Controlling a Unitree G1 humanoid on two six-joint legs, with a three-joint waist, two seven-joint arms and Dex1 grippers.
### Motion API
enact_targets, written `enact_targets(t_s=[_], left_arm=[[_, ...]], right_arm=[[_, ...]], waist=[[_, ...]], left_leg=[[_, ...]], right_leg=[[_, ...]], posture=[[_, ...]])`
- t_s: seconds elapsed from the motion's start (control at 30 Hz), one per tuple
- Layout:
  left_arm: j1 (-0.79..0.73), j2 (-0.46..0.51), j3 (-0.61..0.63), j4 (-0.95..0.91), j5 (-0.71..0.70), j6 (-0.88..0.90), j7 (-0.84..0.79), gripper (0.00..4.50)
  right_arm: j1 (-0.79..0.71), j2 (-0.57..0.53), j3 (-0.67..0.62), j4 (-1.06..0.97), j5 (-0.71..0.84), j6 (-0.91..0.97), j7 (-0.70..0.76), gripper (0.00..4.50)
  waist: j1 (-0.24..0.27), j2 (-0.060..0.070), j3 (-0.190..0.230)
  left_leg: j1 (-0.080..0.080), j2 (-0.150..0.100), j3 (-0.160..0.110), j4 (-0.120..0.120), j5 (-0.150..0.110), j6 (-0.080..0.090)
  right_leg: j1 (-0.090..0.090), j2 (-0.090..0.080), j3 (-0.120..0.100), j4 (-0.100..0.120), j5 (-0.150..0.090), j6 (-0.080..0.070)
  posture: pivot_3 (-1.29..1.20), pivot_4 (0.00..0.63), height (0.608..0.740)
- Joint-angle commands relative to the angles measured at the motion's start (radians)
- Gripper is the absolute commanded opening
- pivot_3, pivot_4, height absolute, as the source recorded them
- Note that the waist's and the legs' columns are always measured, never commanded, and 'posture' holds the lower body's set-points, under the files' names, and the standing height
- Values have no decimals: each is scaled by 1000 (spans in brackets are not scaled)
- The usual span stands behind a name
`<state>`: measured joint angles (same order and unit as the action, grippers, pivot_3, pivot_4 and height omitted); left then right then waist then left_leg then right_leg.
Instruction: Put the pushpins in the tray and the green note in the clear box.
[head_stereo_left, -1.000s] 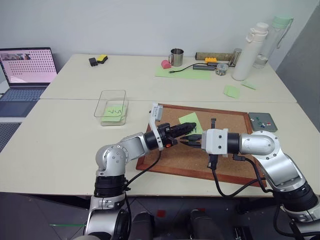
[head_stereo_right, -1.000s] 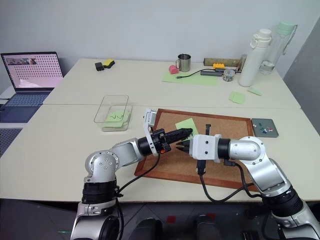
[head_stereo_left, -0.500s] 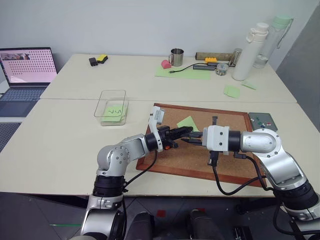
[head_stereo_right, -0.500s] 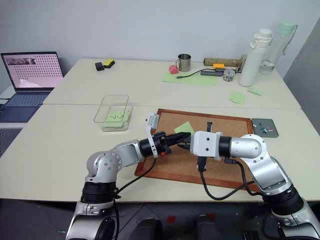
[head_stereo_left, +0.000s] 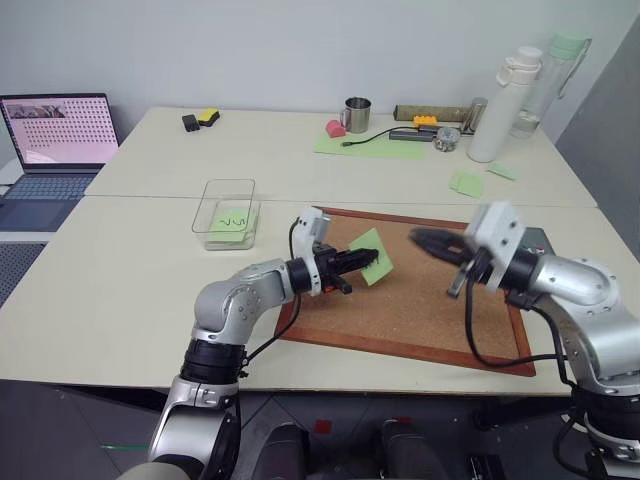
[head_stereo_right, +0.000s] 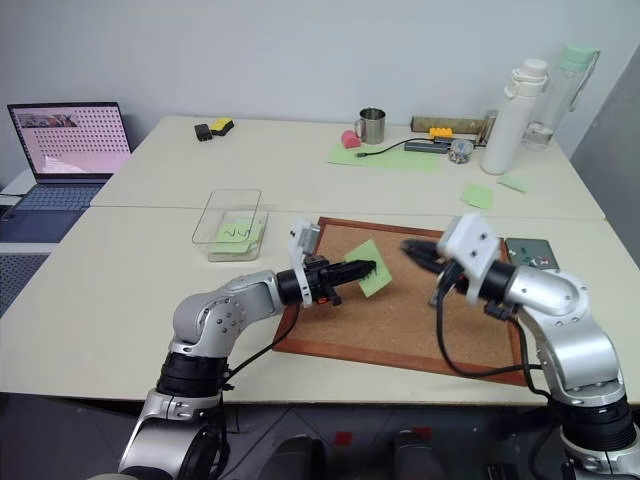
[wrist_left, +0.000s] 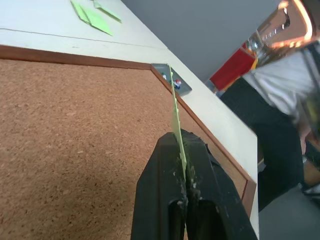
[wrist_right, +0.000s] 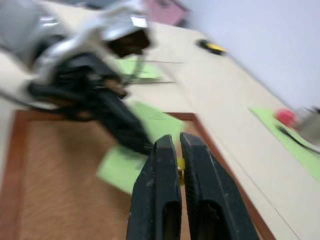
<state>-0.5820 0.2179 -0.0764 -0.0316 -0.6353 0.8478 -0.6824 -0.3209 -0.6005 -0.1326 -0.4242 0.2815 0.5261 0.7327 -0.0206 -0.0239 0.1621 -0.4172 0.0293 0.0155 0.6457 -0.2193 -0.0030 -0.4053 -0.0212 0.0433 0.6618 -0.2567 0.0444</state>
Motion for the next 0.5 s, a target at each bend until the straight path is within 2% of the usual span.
enact_targets(t_s=[0.03,0.27,0.5], left_arm=[[-79,-4,-92,-88,75,-112,-49,36],[-148,18,-339,-52,363,-429,-116,36],[-126,-20,-387,16,466,-557,-112,36]], right_arm=[[-3,1,-134,147,-6,55,-127,0],[-127,-11,-229,578,-5,38,-233,0],[-306,-43,-205,1031,-37,-124,-197,0]], waist=[[4,0,0],[4,1,0],[-10,3,0]], left_leg=[[0,0,0,0,0,0],[1,0,11,-1,0,0],[1,0,11,-1,0,0]], right_leg=[[0,0,0,0,0,0],[0,0,4,-1,0,0],[-1,1,4,-2,0,0]], posture=[[0,150,740],[0,150,740],[0,150,740]])
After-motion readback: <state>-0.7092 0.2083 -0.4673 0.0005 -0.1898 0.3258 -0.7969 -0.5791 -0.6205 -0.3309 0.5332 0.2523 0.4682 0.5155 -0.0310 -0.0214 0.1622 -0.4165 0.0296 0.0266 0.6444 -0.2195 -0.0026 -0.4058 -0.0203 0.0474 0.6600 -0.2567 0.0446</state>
